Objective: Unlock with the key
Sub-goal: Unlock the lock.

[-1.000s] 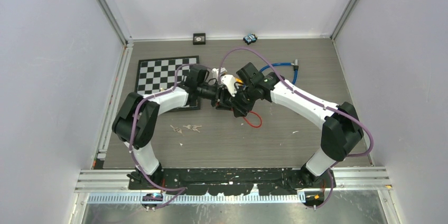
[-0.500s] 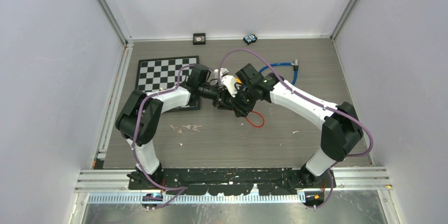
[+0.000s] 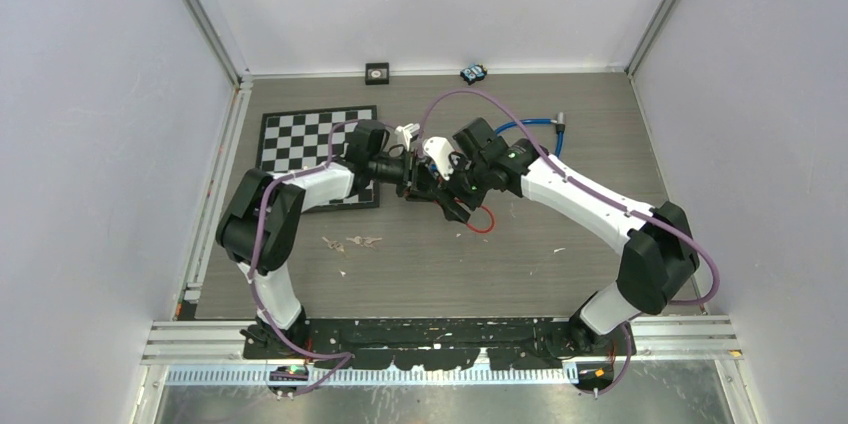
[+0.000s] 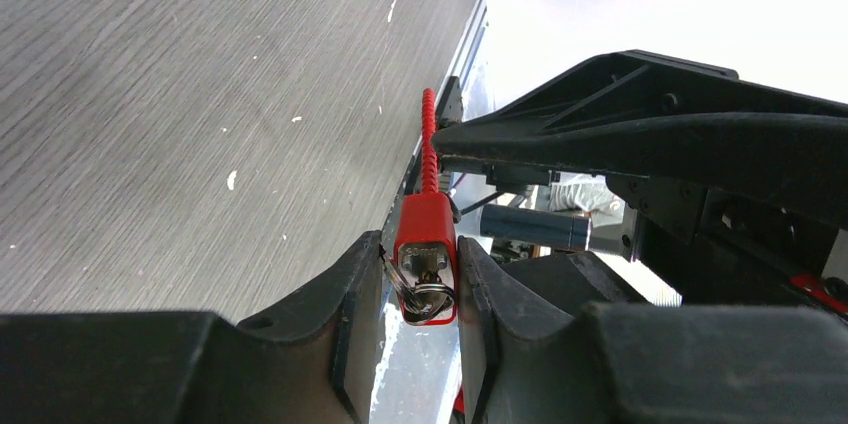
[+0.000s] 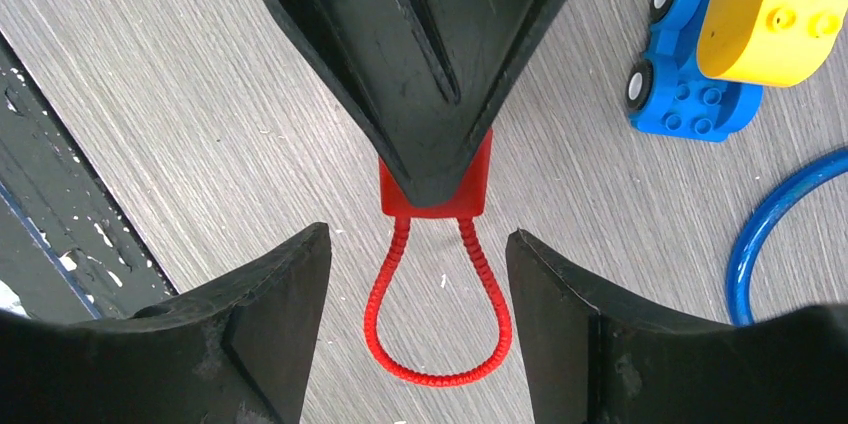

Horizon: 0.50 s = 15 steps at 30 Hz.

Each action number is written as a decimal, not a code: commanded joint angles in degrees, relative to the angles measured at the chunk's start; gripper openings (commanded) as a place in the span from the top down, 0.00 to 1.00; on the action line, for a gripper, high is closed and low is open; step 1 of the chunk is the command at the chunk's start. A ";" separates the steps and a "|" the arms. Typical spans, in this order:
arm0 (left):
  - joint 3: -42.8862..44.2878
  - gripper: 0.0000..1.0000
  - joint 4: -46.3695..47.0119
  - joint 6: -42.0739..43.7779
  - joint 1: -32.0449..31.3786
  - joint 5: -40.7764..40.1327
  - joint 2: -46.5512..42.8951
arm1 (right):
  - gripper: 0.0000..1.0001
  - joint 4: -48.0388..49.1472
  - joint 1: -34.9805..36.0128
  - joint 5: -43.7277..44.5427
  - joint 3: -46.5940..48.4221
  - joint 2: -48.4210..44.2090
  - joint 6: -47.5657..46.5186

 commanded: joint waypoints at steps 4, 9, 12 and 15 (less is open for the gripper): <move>-0.93 1.00 2.50 0.56 0.82 2.00 -3.74 | 0.31 0.93 -0.52 0.34 -0.15 -1.87 -0.69; -1.15 1.00 2.69 0.43 0.82 2.40 -4.22 | 0.34 0.62 -0.52 -0.64 1.41 0.74 -0.88; -1.38 1.00 3.10 0.09 0.82 2.65 -4.43 | 0.34 0.65 -0.52 -1.26 2.07 1.91 -0.97; -1.57 1.00 3.74 -0.31 0.82 2.93 -4.57 | 0.40 0.67 -0.52 -1.75 2.21 2.54 -1.40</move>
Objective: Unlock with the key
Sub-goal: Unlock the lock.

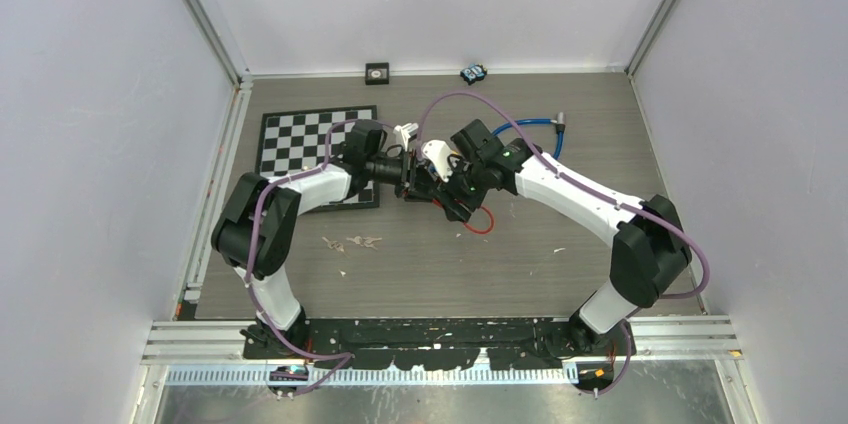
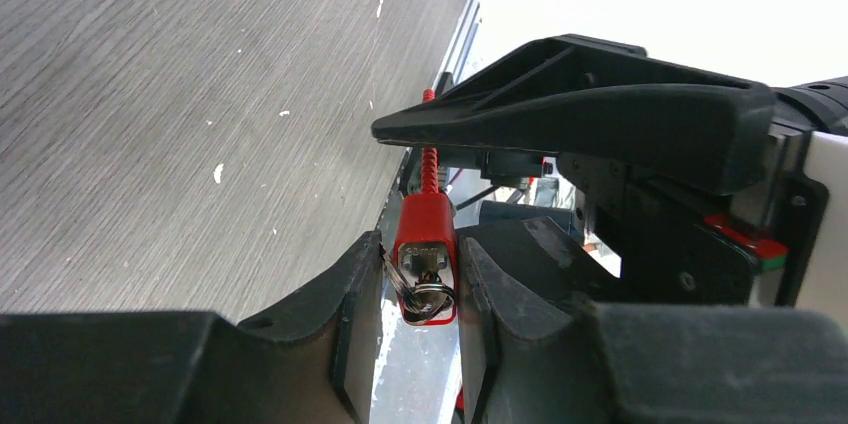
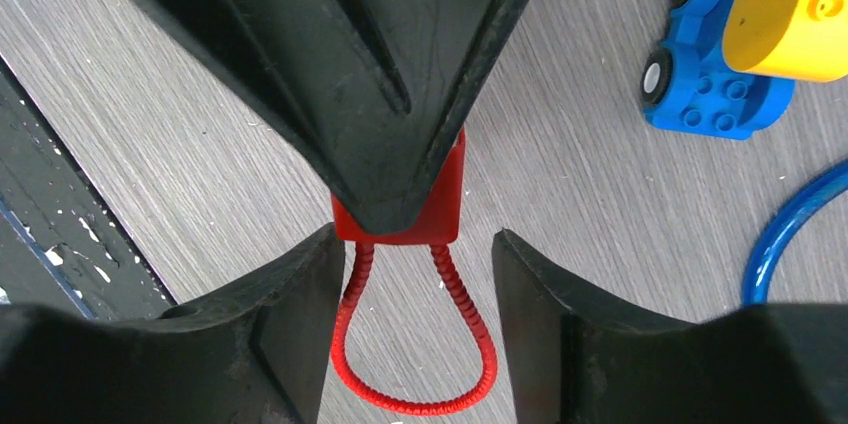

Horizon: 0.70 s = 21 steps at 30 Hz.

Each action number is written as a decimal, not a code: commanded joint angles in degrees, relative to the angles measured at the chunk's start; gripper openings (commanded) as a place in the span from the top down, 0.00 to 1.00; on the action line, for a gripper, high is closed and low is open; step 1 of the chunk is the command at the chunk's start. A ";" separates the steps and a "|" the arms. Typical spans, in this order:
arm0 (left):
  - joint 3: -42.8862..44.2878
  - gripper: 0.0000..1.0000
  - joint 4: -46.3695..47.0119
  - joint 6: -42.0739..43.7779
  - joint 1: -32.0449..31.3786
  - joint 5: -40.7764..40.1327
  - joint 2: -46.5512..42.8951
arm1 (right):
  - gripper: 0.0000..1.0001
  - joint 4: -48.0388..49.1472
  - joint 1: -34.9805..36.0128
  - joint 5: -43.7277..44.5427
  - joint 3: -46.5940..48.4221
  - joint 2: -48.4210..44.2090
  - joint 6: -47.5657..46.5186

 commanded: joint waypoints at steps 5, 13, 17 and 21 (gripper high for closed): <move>-0.41 1.00 3.58 -0.58 0.33 2.61 -2.52 | 0.64 0.75 -0.08 -2.58 1.92 0.29 -1.10; -2.22 1.00 6.71 -3.78 2.23 0.73 -1.87 | 0.99 1.31 -0.08 -1.79 0.53 -0.41 -1.96; -2.85 1.00 7.42 -4.22 3.20 0.41 -1.89 | 1.00 1.29 -0.08 -1.85 0.55 -0.37 -1.79; -2.77 1.00 7.75 -4.17 3.24 0.83 -1.74 | 0.90 0.90 -0.08 -2.17 0.78 -0.14 -1.51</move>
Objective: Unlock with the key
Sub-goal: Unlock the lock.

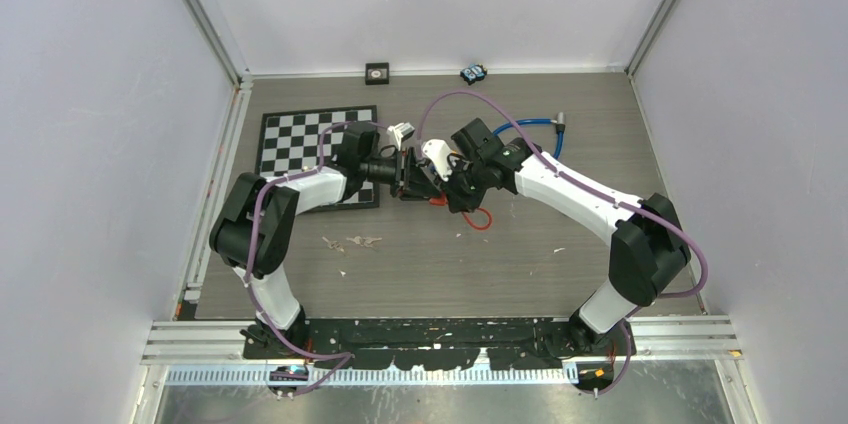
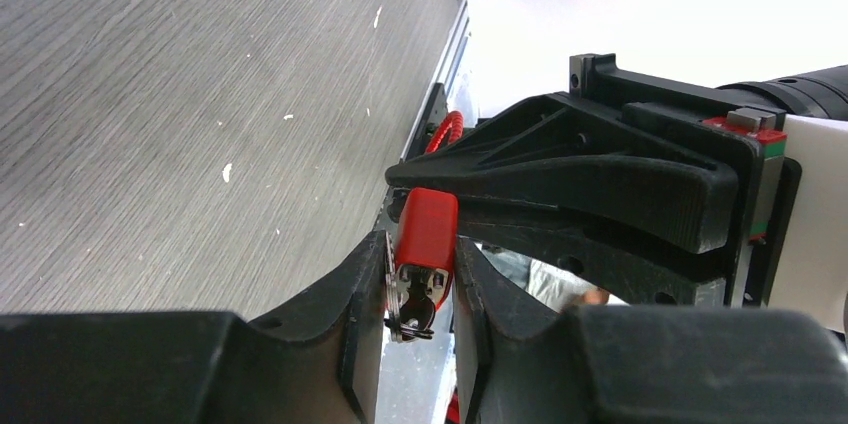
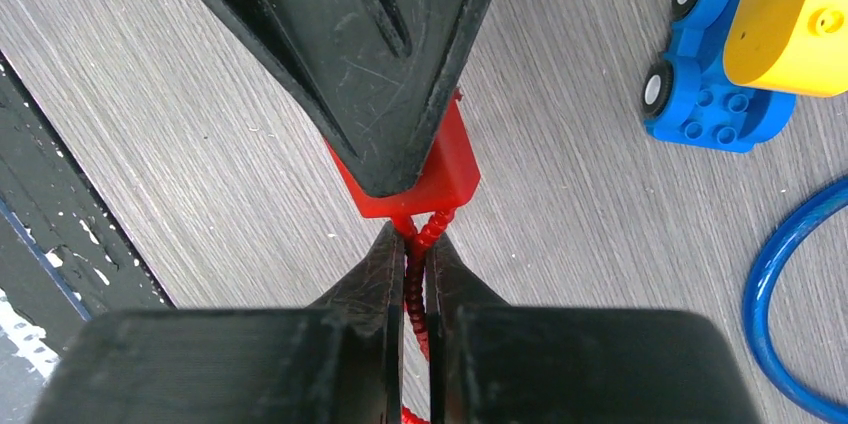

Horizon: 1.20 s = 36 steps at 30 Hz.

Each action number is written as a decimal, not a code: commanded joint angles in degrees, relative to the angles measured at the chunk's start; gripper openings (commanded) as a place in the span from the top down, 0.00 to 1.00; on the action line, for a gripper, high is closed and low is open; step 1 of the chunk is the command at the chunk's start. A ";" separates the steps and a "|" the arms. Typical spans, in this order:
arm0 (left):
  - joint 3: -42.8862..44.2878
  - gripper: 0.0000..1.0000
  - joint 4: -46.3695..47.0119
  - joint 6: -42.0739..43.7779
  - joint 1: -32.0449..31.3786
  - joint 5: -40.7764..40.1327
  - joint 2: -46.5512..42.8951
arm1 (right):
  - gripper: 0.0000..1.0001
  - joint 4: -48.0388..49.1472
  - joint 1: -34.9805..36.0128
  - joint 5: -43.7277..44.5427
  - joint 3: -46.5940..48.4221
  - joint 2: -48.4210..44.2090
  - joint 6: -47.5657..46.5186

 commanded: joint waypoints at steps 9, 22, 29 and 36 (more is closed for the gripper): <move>0.15 1.00 2.45 -0.60 0.94 0.65 -0.85 | 0.39 0.67 0.86 0.52 1.24 -1.31 -1.52; 1.21 1.00 -1.52 1.17 0.55 1.47 0.29 | 0.53 0.94 4.26 5.17 4.46 2.17 -3.59; 4.20 1.00 -11.43 7.46 0.24 1.38 1.19 | 0.84 0.83 5.71 7.10 2.97 1.33 -8.20; 6.30 1.00 -17.55 10.94 0.24 0.99 2.19 | 0.93 -2.10 6.87 4.34 2.26 0.54 -14.83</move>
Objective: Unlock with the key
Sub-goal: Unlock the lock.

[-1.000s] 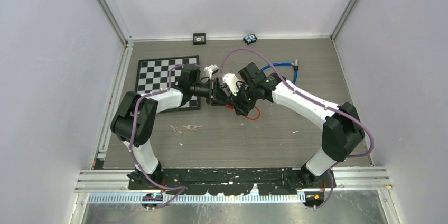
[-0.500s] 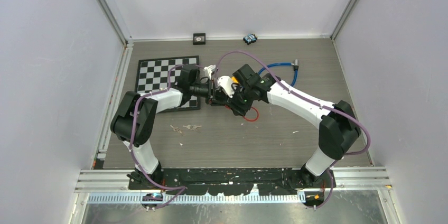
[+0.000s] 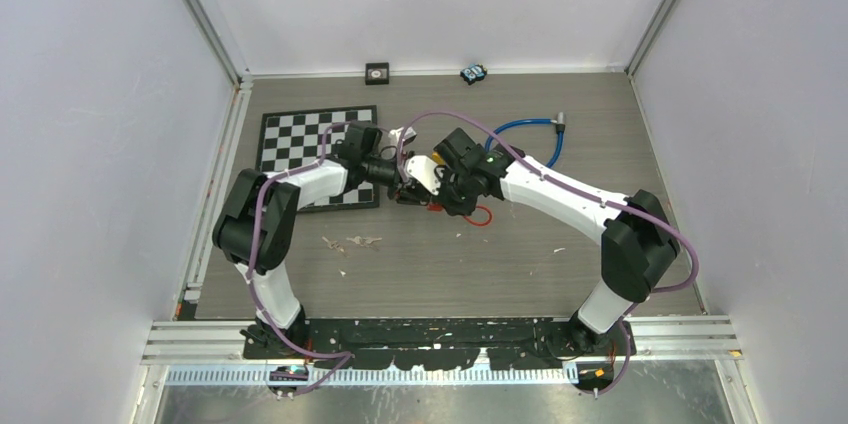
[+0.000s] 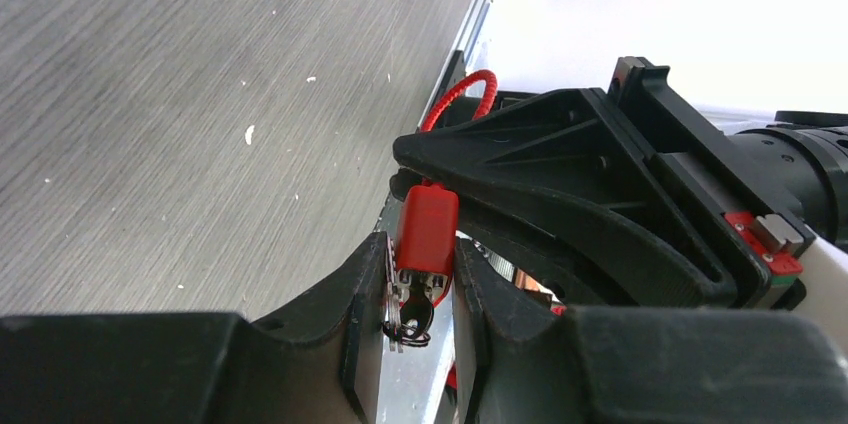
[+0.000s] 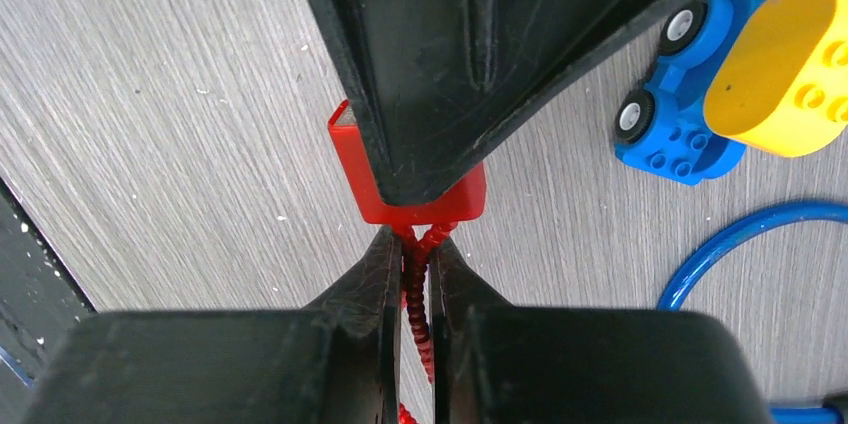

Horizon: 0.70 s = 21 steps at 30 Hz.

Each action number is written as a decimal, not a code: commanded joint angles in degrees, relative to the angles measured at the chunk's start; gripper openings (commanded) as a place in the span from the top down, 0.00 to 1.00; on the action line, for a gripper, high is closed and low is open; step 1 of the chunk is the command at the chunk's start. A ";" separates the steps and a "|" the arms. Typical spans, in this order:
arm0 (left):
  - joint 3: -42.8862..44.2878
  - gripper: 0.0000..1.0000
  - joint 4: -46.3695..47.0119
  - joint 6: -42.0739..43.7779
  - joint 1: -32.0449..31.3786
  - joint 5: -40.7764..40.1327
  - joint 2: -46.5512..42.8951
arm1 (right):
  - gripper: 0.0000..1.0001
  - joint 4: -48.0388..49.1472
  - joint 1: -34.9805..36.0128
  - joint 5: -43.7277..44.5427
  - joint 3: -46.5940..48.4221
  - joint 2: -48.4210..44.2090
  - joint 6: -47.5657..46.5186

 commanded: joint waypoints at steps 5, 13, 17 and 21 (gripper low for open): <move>2.71 1.00 -5.08 2.98 -0.11 -0.03 0.69 | 0.80 -0.72 2.10 -3.07 0.86 -2.00 -4.03; 2.81 1.00 -5.14 3.07 -0.20 1.23 1.01 | 0.38 0.83 2.10 -2.50 -0.17 -3.12 -2.83; 3.08 1.00 -5.14 3.07 -0.60 1.94 1.20 | 0.42 0.76 2.10 -4.09 0.79 -2.25 -2.79; 3.19 1.00 -5.16 3.07 -1.14 2.92 1.22 | 0.53 0.76 2.15 -4.09 1.07 -0.88 -4.41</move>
